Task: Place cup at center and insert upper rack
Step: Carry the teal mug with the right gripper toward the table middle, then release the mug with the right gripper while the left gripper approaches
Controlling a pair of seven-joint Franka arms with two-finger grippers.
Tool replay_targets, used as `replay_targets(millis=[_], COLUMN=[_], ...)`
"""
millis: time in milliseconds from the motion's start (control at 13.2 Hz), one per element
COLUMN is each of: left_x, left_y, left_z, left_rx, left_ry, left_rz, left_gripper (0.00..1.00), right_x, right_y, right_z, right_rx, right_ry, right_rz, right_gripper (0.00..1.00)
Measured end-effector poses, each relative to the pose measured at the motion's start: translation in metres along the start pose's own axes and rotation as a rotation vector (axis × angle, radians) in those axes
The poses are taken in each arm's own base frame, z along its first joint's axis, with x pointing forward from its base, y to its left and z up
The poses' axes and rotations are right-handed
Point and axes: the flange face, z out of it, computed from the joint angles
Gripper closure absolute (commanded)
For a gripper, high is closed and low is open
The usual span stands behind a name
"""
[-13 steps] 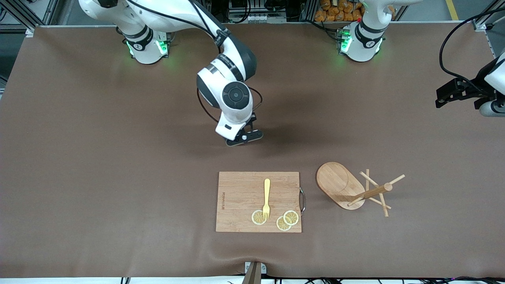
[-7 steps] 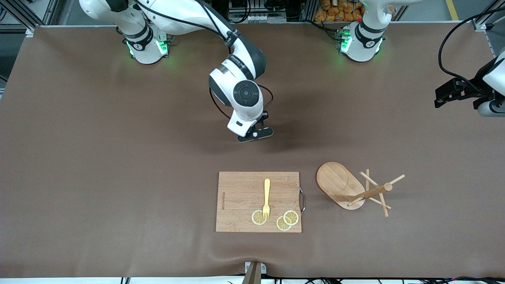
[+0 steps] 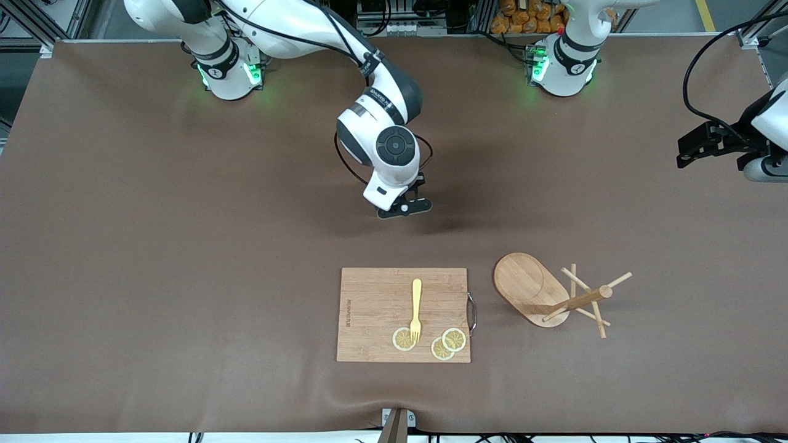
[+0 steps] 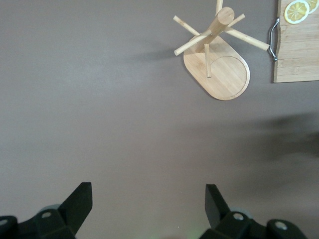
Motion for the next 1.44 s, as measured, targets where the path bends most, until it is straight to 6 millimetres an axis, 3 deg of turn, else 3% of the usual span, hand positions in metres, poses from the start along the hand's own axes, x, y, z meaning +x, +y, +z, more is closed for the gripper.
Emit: replay_targets(millis=[681,832,1134,1437], left_x=[-0.004,-0.006,-0.010,-0.018], left_y=[0.020,0.037,0.071,0.123], left_z=[-0.009,-0.011,-0.015,-0.016], left_rx=[-0.001,-0.002,-0.004,0.030], left_ry=[0.012,0.015,0.022,0.031], left_rz=[0.029,0.010,-0.080,-0.060], left_gripper=[0.00,0.00,0.00,0.00], right_x=[0.000,0.001,0.001,0.001], right_y=[-0.002,-0.001,-0.001,-0.006], right_z=[0.007,0.010,0.014,0.011], right_rx=[-0.004,-0.004,-0.007,0.000], right_ry=[-0.004,-0.004,-0.007,0.003], right_rz=[0.044,0.048,0.090,0.104], right_gripper=[1.00,0.88,0.48,0.30])
